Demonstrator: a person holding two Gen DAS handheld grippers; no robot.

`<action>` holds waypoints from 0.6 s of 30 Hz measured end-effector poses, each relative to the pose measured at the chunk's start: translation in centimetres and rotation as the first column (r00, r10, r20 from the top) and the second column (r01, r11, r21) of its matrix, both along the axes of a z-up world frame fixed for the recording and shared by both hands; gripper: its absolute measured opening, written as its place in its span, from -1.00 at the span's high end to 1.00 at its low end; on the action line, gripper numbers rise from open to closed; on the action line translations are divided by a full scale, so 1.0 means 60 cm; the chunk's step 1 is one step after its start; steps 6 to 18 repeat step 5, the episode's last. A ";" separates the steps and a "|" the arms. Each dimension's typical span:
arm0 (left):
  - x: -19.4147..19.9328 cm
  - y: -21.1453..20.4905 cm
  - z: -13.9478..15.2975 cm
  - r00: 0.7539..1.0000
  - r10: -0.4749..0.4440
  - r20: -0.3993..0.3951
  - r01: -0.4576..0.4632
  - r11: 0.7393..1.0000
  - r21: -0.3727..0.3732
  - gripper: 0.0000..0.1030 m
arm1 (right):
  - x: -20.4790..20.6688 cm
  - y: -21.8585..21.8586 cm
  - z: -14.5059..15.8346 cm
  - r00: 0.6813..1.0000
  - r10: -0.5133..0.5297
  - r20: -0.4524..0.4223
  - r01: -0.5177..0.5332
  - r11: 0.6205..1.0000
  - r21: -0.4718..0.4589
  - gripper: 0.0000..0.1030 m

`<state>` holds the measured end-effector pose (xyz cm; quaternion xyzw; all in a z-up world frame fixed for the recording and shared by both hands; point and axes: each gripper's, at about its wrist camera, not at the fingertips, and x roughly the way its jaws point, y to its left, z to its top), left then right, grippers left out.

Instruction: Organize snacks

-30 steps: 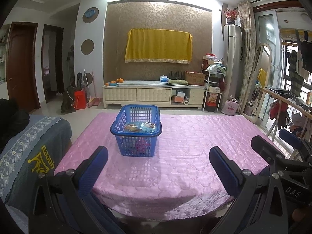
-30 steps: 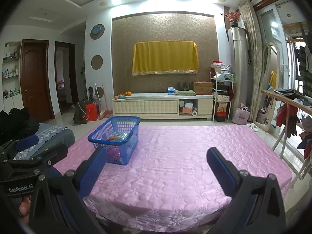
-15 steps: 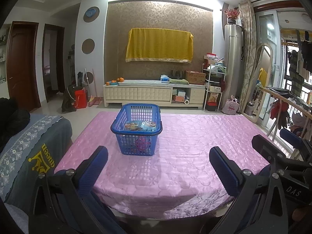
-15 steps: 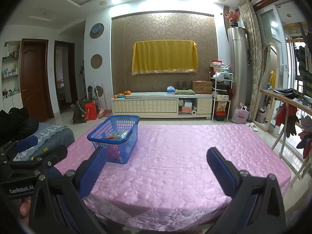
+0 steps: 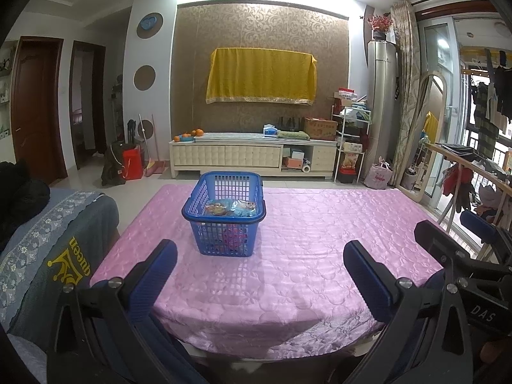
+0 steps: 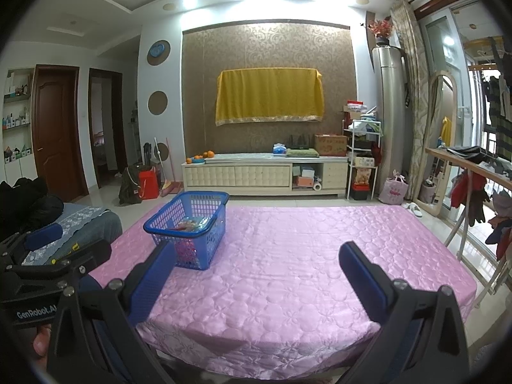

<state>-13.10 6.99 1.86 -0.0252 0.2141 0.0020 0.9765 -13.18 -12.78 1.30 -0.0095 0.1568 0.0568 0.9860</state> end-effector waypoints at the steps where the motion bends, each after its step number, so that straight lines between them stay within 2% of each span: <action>1: 0.000 0.000 0.000 1.000 0.000 -0.001 0.000 1.000 0.000 -0.99 | -0.001 0.000 0.001 1.000 -0.001 0.001 0.001 1.000 -0.001 -1.00; 18: -0.001 0.002 0.001 1.000 -0.001 -0.001 0.001 1.000 -0.005 -0.99 | -0.003 0.000 0.003 1.000 0.000 0.006 0.000 1.000 0.002 -1.00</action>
